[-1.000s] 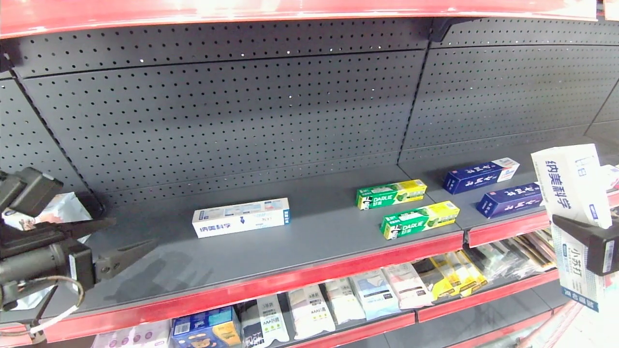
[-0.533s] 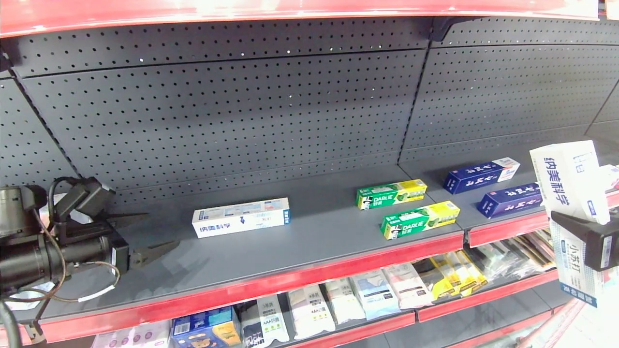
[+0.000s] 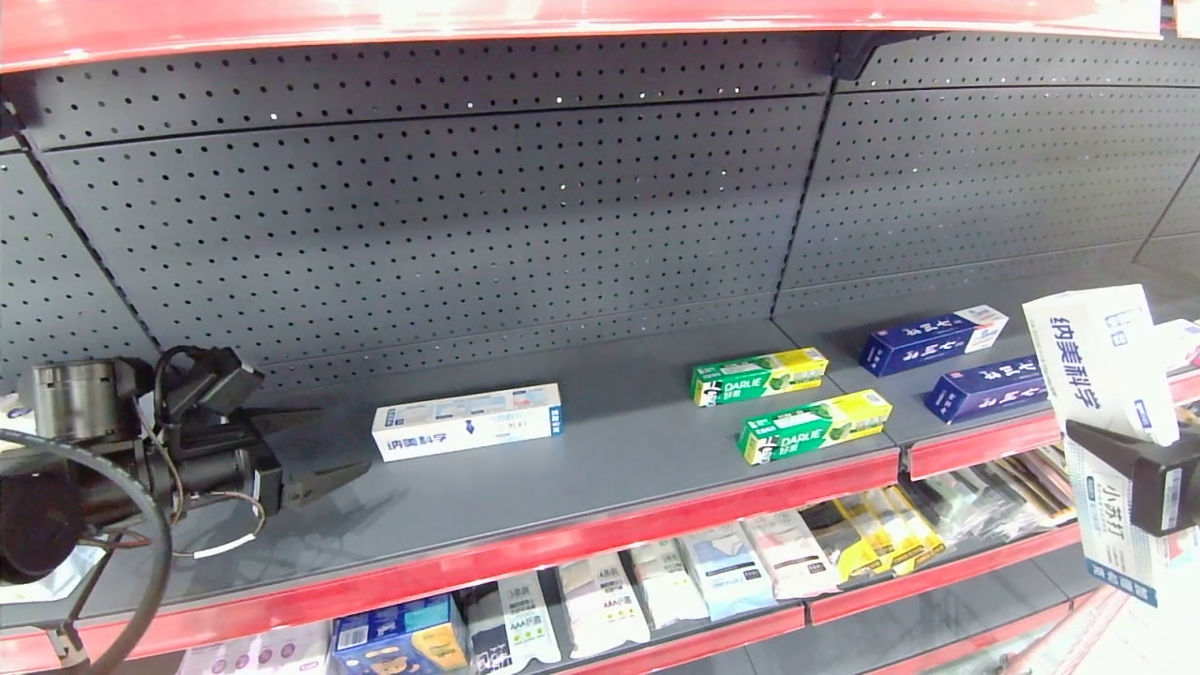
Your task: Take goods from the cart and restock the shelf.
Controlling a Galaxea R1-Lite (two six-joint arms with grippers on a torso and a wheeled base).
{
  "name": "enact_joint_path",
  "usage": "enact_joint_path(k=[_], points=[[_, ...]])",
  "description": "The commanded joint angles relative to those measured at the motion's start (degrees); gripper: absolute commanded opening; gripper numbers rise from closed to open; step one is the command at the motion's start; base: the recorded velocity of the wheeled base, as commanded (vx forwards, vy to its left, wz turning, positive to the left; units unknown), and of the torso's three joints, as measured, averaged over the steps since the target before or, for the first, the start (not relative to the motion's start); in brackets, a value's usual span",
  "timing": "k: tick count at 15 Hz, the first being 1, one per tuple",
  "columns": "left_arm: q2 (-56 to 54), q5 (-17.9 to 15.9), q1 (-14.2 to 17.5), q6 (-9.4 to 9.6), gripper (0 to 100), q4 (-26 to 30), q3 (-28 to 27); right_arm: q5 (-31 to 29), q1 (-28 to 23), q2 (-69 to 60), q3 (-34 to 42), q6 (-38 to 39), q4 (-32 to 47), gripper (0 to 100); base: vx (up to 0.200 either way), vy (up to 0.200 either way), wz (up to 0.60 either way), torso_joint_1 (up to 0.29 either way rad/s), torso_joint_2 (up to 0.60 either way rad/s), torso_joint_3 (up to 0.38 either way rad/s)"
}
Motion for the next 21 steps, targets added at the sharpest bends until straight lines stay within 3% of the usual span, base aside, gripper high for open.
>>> enact_joint_path(k=[1,4,6,7,13,21], points=[[2.4,-1.4,0.0,0.21,100,-0.1,-1.0,0.0,0.0,0.1,0.3,0.0,0.0,0,0.0,0.0,0.0,0.0,0.0,0.0],[4.2,-3.6,0.3,1.0,100,-0.2,-2.2,0.0,0.0,0.1,0.7,0.0,0.0,0,0.0,0.0,0.0,0.0,0.0,0.0],[7.5,-6.1,2.0,5.13,100,-0.2,-4.7,0.0,-0.5,0.3,0.8,0.0,0.0,0,0.0,0.0,0.0,0.0,0.0,0.0],[8.3,-7.9,2.6,6.27,100,0.0,-5.3,0.0,-0.5,0.6,0.7,0.0,0.0,0,0.0,0.0,0.0,0.0,0.0,0.0],[10.4,-12.6,2.7,5.57,100,-0.2,-7.6,0.0,-0.5,1.0,0.8,-0.4,0.0,0,0.0,0.0,0.0,0.0,0.0,0.0],[16.5,-13.0,2.6,6.18,100,-2.2,-10.7,0.0,-0.3,0.9,1.3,-1.1,0.0,0,0.0,0.0,0.0,0.0,0.0,0.0]])
